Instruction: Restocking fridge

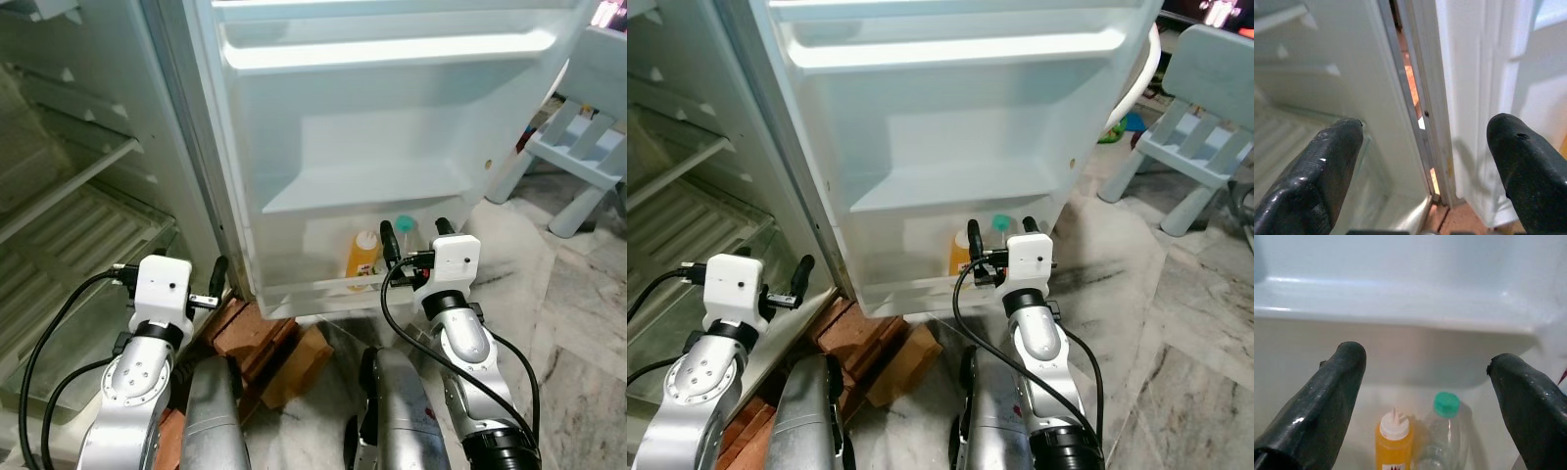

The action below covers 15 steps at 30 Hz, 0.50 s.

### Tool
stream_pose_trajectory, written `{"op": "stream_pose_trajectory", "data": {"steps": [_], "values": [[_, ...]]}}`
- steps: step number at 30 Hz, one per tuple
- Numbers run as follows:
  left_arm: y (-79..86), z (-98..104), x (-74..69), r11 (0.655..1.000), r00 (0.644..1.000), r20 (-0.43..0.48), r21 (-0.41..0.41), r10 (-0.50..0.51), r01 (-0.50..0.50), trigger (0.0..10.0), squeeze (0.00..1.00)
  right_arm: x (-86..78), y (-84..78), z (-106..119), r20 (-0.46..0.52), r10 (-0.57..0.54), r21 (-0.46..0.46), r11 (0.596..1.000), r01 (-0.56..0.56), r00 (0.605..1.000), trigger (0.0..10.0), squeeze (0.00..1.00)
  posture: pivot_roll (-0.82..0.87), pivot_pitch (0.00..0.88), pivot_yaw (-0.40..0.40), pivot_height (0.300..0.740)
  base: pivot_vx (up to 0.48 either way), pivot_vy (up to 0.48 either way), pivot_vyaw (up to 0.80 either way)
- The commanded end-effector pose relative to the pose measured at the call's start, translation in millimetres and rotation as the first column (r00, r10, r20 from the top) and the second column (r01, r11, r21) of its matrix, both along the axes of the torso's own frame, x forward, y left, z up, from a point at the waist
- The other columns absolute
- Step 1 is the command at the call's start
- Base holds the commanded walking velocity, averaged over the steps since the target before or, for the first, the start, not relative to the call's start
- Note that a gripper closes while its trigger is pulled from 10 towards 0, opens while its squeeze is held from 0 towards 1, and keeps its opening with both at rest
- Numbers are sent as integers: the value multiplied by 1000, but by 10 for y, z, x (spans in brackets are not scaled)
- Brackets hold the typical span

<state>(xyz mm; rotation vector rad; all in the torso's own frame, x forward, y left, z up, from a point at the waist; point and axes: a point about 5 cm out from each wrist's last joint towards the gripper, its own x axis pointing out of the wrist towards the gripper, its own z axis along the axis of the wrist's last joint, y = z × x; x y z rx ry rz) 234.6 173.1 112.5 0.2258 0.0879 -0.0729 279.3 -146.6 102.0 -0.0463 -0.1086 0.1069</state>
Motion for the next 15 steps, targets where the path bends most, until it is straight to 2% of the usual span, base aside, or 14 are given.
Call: {"op": "stream_pose_trajectory", "data": {"steps": [1, 3, 7, 15], "values": [[-18, 7, 24, 1000, 1000, 13, 21, -11, 10, 10000, 0, 23, -38, 50, 10, -18, -2, 1000, 18, 1000, 10000, 0, 188, 0, -22, 609, 0, 0, 0], [-29, 53, 51, 1000, 999, 35, 11, -24, 23, 10000, 0, 40, -53, 82, 4, -28, 21, 999, 28, 1000, 10000, 0, 173, 0, -42, 623, 0, 0, 0], [-22, -21, 77, 1000, 999, 31, 1, -9, 9, 10000, 0, 34, -71, 79, -10, -18, 10, 1000, 18, 1000, 10000, 0, 158, 0, -52, 648, 0, 0, 0], [-98, -185, 29, 1000, 1000, -6, -21, -5, 5, 10000, 0, -40, -168, -95, -98, -49, 33, 998, 52, 994, 10000, 0, 142, 0, -64, 702, 0, 0, 0]]}}
